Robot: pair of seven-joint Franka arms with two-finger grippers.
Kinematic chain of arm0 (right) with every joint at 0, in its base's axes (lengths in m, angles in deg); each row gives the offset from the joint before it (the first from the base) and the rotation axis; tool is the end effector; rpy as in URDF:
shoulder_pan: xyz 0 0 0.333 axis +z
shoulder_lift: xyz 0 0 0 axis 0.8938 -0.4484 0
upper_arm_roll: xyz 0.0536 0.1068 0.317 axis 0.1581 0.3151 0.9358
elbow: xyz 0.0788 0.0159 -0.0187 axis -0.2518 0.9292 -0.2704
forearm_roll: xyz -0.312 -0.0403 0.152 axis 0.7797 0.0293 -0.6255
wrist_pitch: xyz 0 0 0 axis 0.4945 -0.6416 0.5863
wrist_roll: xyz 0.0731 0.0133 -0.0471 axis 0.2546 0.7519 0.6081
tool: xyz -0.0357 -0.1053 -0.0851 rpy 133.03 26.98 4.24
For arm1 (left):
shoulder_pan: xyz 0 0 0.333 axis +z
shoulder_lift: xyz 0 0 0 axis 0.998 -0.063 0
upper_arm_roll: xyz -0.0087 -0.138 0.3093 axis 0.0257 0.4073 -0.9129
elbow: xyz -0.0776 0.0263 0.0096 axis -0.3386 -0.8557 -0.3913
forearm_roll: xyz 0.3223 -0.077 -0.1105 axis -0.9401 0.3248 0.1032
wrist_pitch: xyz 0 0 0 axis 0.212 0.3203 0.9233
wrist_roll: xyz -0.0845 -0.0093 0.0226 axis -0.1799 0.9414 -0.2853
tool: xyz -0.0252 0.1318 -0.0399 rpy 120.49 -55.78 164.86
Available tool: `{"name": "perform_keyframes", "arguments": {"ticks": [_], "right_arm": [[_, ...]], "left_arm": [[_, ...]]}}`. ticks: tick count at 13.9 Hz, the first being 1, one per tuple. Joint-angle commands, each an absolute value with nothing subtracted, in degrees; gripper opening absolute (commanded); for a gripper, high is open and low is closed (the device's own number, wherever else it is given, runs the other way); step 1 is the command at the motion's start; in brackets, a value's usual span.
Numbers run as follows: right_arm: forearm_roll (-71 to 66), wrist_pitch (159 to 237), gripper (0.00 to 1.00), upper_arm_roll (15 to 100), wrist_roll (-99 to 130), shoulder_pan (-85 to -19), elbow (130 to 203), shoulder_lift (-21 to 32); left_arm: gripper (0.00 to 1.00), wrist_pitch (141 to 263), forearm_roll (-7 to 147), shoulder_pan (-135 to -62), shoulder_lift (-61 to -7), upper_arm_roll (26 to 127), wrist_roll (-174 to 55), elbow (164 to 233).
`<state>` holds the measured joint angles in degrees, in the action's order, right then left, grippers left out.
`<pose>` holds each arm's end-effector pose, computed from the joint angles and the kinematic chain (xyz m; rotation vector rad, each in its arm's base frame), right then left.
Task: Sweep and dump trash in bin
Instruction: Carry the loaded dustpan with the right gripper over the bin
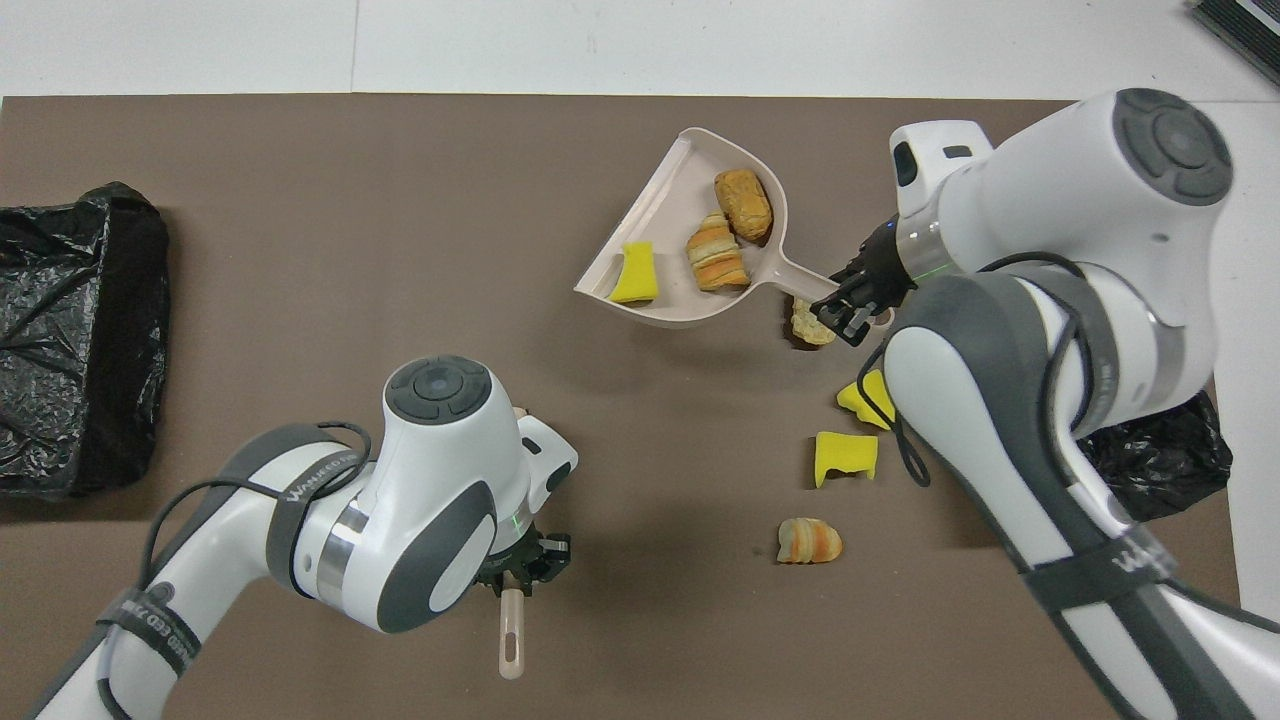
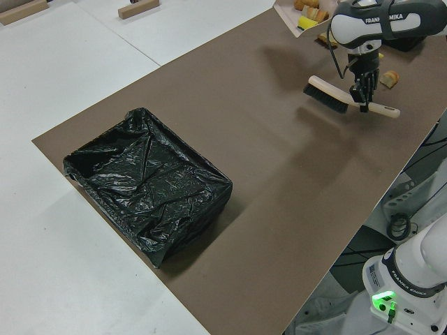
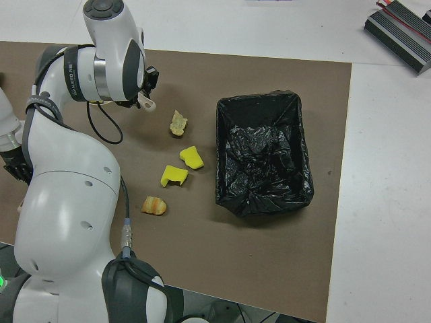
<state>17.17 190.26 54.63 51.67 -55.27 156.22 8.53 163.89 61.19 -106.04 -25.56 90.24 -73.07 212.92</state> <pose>0.5814 0.1469 0.5064 -2.6451 -1.3263 -0.1872 0.3342 -0.2880 0.3821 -3.0358 0.0272 0.7875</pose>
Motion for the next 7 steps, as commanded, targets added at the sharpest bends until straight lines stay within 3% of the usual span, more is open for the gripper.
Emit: {"name": "perform_keyframes", "arguments": {"ticks": [1, 7], "right_arm": [[16.6, 187.5, 0.0, 54.9, 54.4, -59.6, 156.1, 12.1], [17.6, 183.5, 0.0, 54.9, 73.1, -70.0, 156.5, 13.8]], "left_arm": [[0.0, 172.8, 64.0, -110.3, -16.0, 89.7, -76.0, 225.5], [0.0, 180.2, 68.4, -115.8, -14.6, 89.7, -81.1, 231.4]]}}
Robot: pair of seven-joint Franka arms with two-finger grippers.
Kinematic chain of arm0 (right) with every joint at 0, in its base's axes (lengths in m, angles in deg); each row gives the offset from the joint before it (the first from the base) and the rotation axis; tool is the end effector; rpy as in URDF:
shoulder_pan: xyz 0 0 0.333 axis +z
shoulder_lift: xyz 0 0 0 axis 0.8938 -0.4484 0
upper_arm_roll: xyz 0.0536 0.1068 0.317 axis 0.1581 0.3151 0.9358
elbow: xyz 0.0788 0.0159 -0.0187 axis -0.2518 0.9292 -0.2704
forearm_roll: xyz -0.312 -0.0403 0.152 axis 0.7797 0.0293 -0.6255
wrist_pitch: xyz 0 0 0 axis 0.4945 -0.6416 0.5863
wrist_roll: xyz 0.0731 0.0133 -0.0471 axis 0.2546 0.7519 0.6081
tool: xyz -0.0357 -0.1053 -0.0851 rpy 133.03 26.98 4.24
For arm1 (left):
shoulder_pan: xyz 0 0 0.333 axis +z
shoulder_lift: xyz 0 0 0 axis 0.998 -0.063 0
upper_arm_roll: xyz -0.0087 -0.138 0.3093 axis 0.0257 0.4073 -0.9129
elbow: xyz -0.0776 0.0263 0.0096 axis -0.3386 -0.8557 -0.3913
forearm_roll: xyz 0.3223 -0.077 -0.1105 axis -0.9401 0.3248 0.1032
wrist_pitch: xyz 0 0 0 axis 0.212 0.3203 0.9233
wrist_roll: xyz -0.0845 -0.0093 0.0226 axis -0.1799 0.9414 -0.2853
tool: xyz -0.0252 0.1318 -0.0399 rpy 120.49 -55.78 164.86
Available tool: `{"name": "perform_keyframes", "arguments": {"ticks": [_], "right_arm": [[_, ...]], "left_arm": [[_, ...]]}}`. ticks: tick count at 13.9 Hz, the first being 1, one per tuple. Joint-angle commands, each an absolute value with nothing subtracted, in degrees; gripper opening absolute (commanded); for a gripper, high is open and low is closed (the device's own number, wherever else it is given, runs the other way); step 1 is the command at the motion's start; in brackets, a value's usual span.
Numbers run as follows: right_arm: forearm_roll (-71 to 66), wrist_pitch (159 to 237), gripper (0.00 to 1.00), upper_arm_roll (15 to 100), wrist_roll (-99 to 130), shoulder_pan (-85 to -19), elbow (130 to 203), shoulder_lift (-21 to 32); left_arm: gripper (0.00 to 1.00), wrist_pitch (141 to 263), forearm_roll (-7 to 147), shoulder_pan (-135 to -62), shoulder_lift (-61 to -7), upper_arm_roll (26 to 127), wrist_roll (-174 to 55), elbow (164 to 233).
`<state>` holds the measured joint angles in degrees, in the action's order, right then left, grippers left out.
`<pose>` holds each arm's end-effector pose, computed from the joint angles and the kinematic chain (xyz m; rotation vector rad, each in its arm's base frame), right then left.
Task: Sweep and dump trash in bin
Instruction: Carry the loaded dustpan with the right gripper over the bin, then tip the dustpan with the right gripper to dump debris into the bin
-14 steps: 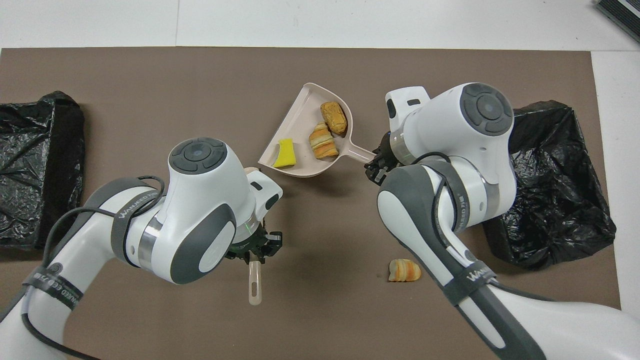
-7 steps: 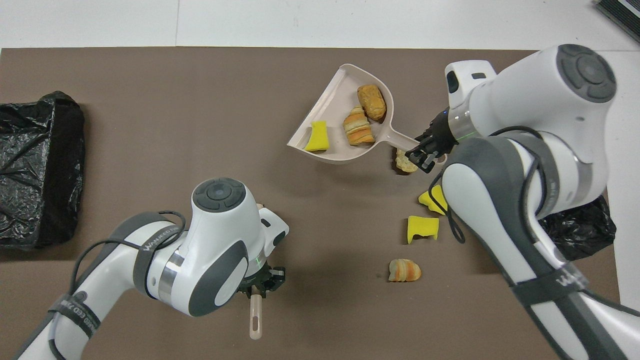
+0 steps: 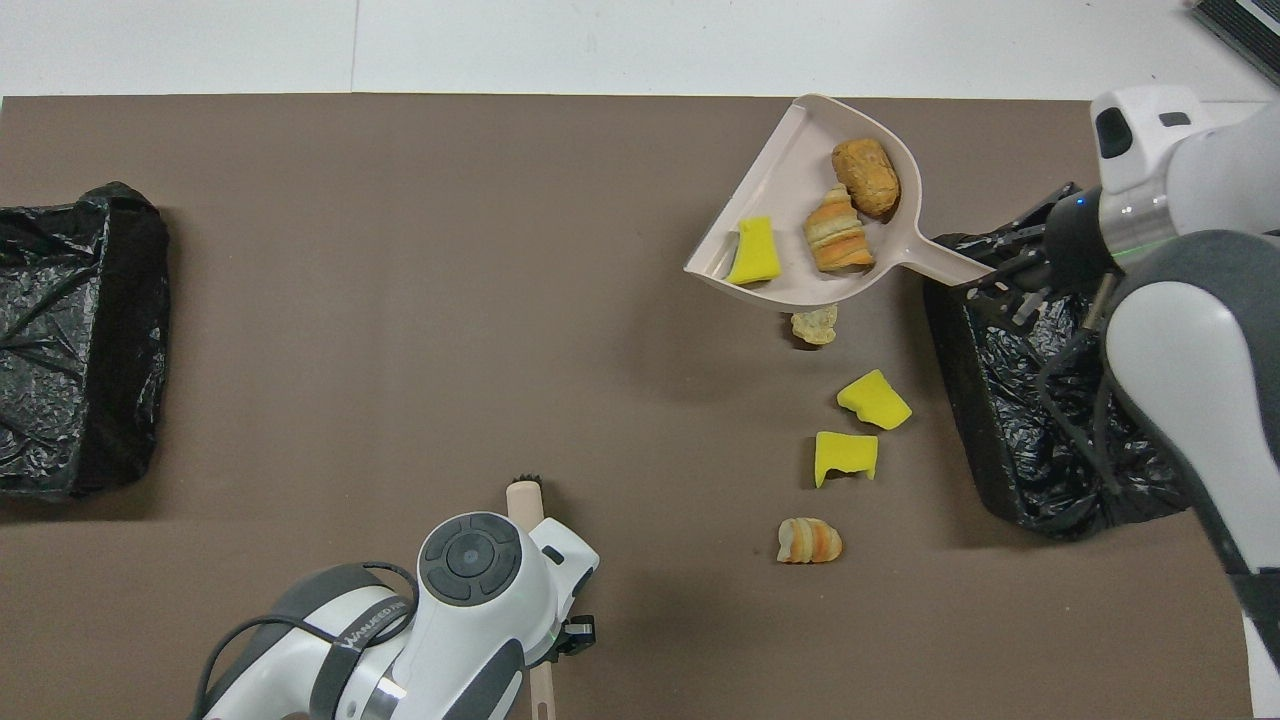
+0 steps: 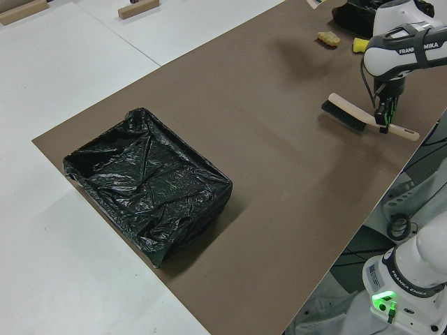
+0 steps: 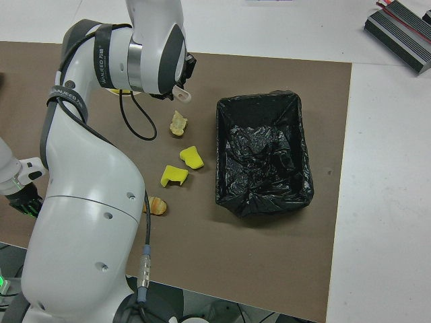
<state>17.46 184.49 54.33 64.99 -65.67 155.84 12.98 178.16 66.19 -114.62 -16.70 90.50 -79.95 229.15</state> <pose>0.5710 0.0387 0.5450 -2.6238 -1.4256 -0.2130 0.2508 -0.2991 0.3516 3.0695 0.0834 -0.6418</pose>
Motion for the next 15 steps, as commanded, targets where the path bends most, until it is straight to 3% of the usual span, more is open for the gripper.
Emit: {"name": "perform_keyframes", "arguments": {"ticks": [1, 7, 8, 9, 15], "right_arm": [[17.6, 183.1, 0.0, 54.8, 76.8, -71.4, 156.5, 13.9], [22.0, 179.0, 0.0, 54.6, 90.8, -81.7, 155.7, 14.0], [24.3, 178.6, 0.0, 54.6, 91.8, -82.4, 155.4, 14.0], [27.0, 178.5, 0.0, 54.6, 93.3, -83.1, 155.2, 13.9], [32.6, 178.3, 0.0, 54.0, 105.7, -86.4, 153.5, 13.3]], "left_arm": [[0.0, 180.3, 68.7, -116.0, -14.8, 89.7, -81.1, 231.5], [0.03, 179.8, 70.2, -116.0, -15.6, 89.6, -79.9, 231.3], [0.4, 179.7, 70.2, -116.1, -15.6, 89.6, -80.1, 231.2], [0.99, 179.2, 70.2, -115.8, -15.7, 89.6, -80.2, 230.7], [1.0, 172.6, 70.0, -111.6, -17.4, 89.1, -80.1, 222.8]]}}
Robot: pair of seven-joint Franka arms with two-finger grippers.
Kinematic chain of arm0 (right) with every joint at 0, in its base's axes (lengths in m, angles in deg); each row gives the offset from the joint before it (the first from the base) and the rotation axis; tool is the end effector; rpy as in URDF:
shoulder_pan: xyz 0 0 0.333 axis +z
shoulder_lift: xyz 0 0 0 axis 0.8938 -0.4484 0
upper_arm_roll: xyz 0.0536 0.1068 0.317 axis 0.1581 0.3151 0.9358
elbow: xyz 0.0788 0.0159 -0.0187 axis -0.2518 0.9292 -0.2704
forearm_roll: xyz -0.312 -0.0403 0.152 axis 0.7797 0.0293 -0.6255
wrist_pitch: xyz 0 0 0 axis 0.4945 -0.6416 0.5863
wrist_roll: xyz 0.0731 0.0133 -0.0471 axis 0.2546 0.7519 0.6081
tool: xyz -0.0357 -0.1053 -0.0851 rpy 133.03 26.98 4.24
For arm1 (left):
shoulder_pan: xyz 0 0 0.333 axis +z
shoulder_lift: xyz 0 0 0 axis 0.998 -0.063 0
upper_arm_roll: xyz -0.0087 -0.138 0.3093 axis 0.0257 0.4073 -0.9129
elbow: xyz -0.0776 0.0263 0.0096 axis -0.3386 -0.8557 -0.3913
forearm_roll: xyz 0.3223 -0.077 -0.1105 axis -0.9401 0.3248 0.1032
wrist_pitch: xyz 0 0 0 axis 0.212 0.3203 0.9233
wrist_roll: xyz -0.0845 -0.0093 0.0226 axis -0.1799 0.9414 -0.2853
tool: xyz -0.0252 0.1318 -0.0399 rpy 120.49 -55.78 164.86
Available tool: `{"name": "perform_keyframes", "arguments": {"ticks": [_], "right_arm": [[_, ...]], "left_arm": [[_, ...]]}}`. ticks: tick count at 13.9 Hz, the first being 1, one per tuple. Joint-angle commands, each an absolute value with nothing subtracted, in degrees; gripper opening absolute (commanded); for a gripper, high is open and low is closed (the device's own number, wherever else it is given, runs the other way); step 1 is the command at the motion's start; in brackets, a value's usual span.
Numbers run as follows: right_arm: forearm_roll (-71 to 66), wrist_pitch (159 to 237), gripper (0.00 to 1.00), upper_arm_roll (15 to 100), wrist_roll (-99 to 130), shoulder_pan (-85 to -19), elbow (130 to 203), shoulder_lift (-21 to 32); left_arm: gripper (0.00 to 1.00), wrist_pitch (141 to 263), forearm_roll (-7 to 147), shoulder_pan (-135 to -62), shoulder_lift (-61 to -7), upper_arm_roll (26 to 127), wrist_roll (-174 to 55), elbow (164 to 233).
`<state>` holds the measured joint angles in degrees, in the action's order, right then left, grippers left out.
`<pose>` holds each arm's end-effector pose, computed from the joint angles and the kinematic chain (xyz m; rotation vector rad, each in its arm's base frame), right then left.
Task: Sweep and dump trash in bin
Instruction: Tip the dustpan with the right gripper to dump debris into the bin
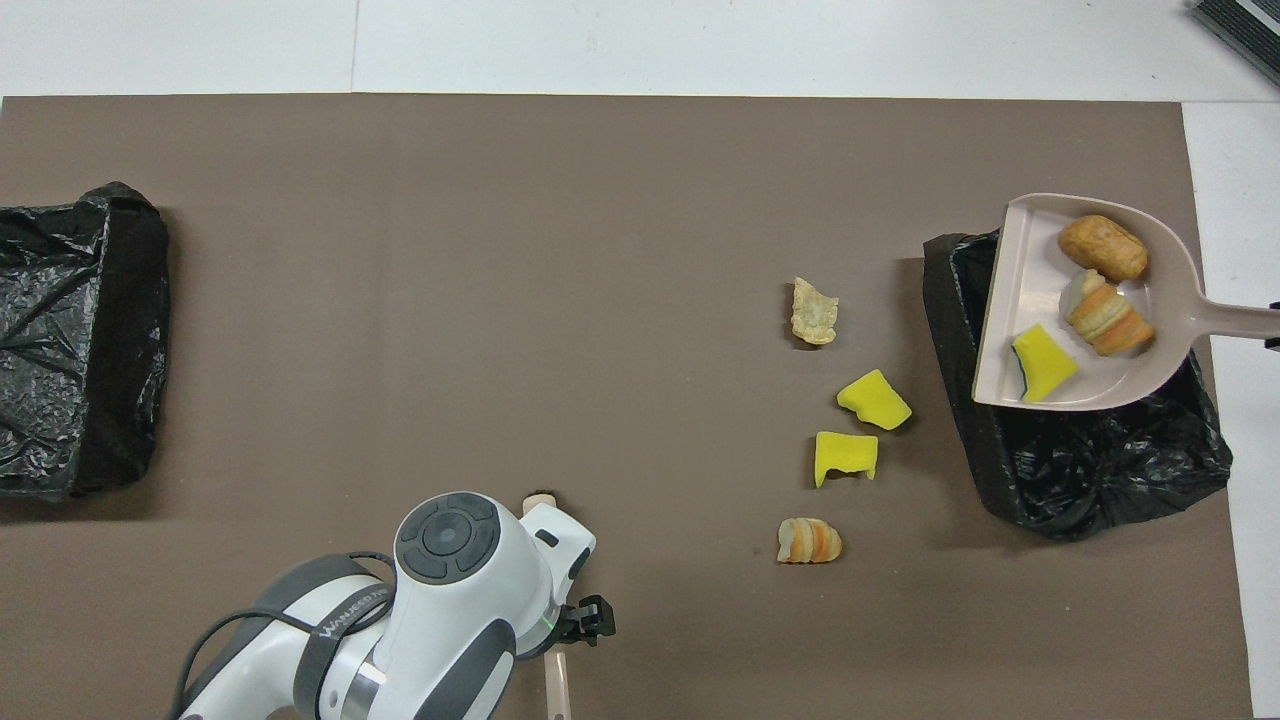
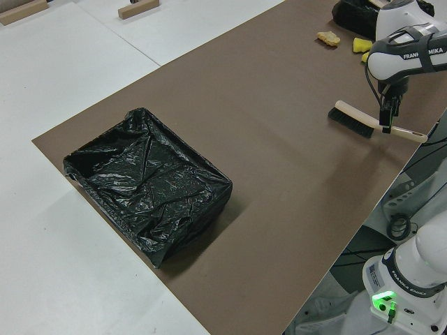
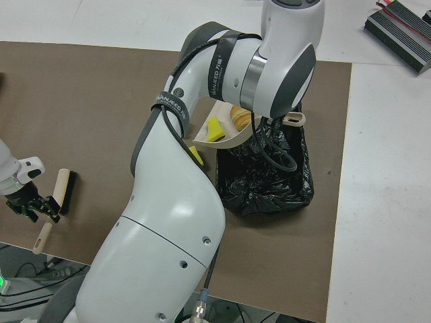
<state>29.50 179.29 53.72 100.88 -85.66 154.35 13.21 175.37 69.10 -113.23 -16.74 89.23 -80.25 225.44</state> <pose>0.5303 -0.1838 0.5481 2.4935 1.9066 -0.0164 0.2696 -0.3024 0.3744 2.9963 0.1703 -0.6642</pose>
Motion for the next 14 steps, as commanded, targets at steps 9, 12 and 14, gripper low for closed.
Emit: {"name": "perform_keyframes", "arguments": {"ticks": [9, 12, 14], "right_arm": [[59.5, 175.8, 0.0, 54.6, 98.3, -74.9, 155.8, 15.9], [68.2, 174.2, 0.0, 54.6, 90.4, -69.1, 158.1, 17.6], [72.5, 171.8, 0.0, 54.5, 87.1, -66.8, 158.8, 18.4]], "left_arm": [[1.0, 166.1, 68.9, -106.3, -17.6, 89.0, -80.1, 217.3], [1.0, 165.9, 68.9, -105.9, -17.5, 89.0, -80.2, 217.2], [1.0, 165.4, 68.5, -105.6, -17.5, 89.0, -80.2, 216.9]]}}
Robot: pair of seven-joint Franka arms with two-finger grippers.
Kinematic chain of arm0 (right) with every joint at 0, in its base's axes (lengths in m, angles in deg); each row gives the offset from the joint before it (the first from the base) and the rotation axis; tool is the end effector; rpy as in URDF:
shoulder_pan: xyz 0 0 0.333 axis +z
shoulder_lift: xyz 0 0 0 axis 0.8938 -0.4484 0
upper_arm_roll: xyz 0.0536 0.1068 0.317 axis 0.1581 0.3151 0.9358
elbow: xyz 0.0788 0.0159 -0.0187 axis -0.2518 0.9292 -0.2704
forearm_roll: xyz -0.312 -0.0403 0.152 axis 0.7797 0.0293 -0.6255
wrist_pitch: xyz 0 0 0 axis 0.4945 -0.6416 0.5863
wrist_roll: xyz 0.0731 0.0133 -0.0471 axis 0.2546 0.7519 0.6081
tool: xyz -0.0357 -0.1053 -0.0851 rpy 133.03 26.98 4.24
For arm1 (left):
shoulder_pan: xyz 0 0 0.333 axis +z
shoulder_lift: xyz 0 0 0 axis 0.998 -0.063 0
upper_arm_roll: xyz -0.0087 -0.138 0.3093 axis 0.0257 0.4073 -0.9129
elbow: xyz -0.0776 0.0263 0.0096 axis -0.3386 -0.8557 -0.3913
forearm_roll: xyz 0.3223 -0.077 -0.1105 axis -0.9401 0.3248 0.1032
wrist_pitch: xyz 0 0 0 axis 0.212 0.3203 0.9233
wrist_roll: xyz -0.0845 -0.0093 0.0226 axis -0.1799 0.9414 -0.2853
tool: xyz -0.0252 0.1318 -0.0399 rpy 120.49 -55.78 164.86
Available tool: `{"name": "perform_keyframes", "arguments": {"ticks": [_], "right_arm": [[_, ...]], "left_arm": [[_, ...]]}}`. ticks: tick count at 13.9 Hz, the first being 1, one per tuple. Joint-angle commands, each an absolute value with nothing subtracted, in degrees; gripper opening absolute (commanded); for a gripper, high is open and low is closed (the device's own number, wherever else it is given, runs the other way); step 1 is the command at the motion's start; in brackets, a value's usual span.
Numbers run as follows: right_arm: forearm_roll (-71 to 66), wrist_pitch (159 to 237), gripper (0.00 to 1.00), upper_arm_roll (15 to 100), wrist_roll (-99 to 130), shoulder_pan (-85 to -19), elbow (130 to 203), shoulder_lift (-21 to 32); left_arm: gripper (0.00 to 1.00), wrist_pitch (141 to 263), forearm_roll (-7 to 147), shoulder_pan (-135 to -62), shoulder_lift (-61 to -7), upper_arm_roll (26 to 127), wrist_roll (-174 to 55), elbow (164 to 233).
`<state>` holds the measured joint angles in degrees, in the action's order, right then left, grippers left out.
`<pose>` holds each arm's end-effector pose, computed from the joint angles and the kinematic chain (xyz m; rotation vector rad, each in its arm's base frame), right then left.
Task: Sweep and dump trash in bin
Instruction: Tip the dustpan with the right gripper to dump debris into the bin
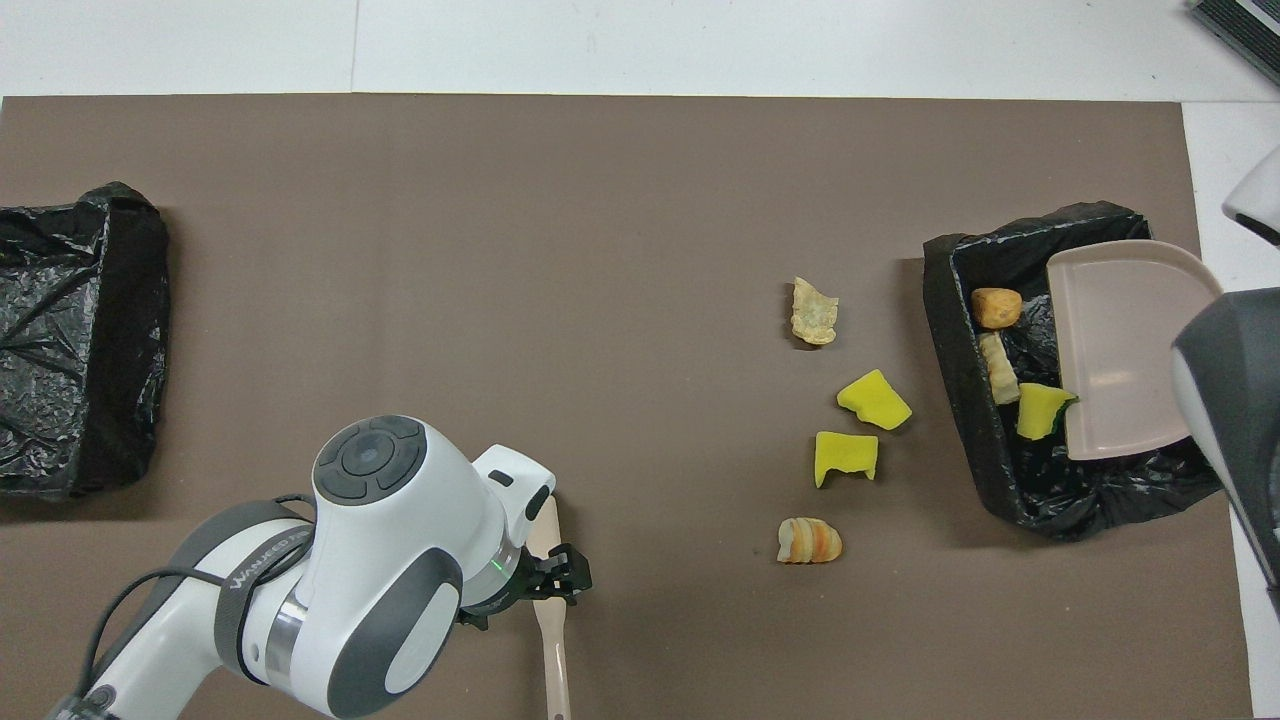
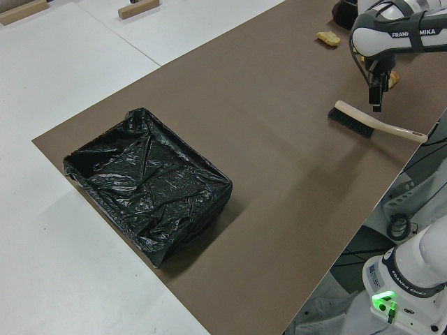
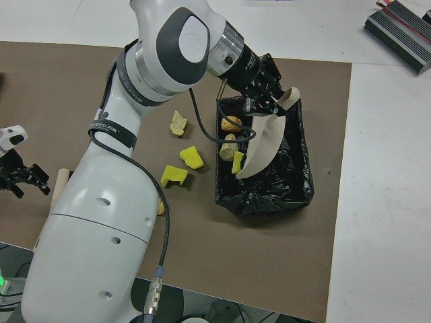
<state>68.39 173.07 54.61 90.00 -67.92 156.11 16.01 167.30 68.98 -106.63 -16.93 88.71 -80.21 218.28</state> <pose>0.5357 -0.0897 0.5839 1.8971 1.7699 -0.7052 0.3115 -0.2815 0.4147 2.9446 0.2751 -0.6950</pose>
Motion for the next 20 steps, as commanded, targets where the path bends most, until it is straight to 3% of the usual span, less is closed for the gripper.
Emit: {"name": "perform_keyframes", "arguments": {"ticks": [1, 5, 10, 15, 20], "right_arm": [[74.3, 170.9, 0.0, 54.5, 86.1, -65.7, 158.7, 18.4], [74.3, 169.2, 0.0, 54.6, 87.4, -64.5, 153.9, 18.5], [55.9, 170.8, 0.0, 53.9, 85.1, -67.8, 150.8, 17.9], [41.6, 171.5, 0.0, 54.0, 58.1, -67.1, 150.9, 17.8], [32.6, 171.9, 0.0, 54.8, 29.7, -61.9, 151.0, 13.4]], "left_arm": [[1.0, 165.2, 68.5, -105.6, -17.4, 89.0, -80.2, 216.8], [1.0, 163.5, 67.7, -105.4, -17.3, 89.0, -80.4, 215.8], [1.0, 160.9, 65.2, -103.6, -16.8, 88.9, -80.5, 213.9], [1.0, 159.5, 62.7, -102.6, -15.5, 88.7, -80.0, 212.4], [1.0, 160.1, 57.7, -97.0, -18.1, 88.4, -72.0, 204.0]]}}
